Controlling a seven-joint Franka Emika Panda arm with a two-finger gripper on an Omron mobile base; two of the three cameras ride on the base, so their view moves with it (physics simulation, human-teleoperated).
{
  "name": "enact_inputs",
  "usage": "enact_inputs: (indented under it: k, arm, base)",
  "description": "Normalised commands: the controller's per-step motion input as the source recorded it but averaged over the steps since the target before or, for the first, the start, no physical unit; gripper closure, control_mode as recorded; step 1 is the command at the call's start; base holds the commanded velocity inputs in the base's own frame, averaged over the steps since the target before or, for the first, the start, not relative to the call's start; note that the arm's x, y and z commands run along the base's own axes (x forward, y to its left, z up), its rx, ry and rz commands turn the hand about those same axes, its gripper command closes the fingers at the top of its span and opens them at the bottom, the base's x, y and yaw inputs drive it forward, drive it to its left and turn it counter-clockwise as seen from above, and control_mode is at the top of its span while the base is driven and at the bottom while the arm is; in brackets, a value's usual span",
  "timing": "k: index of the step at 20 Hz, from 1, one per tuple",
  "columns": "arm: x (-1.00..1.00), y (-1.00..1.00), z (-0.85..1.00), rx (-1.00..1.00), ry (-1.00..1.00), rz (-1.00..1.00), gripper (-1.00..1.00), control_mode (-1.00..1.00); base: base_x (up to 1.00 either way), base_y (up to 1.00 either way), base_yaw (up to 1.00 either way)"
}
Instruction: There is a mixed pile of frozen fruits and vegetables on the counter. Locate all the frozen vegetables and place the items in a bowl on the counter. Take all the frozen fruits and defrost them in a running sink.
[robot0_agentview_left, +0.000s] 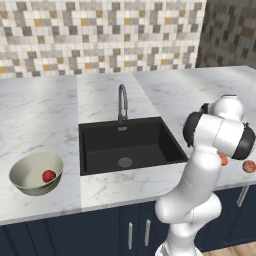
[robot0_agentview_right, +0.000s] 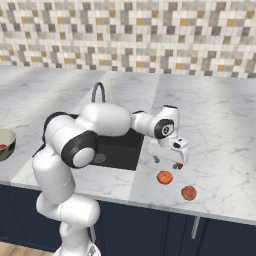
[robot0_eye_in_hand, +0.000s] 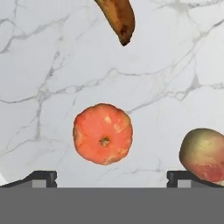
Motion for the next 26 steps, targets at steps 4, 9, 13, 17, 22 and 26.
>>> enact_inputs:
  k: [4,9,13,17,22,26]
  arm:
    - [-0.01,0.00,-0.25,0.00,0.01,0.00,-1.00,-1.00]
    - [0.00,0.01,-0.31,0.00,0.03,0.00,-1.00,-1.00]
    - [0.00,0.00,-0.38,0.00,0.02,0.00,-1.00,-1.00]
    - [0.00,-0.03,-0.38,0.00,0.03,0.00,-1.00,-1.00]
    - [0.02,-0.05,-0.30,0.01,0.02,0.00,-1.00,-1.00]
    - [0.00,-0.01,-0.17,0.02,0.01,0.00,1.00,-1.00]
  base:
    - [0.00,0.00,0.00]
    - [0.00,0.00,0.00]
    - [0.00,0.00,0.00]
    - [0.00,0.00,0.00]
    - [0.00,0.00,0.00]
    - [0.00,0.00,0.00]
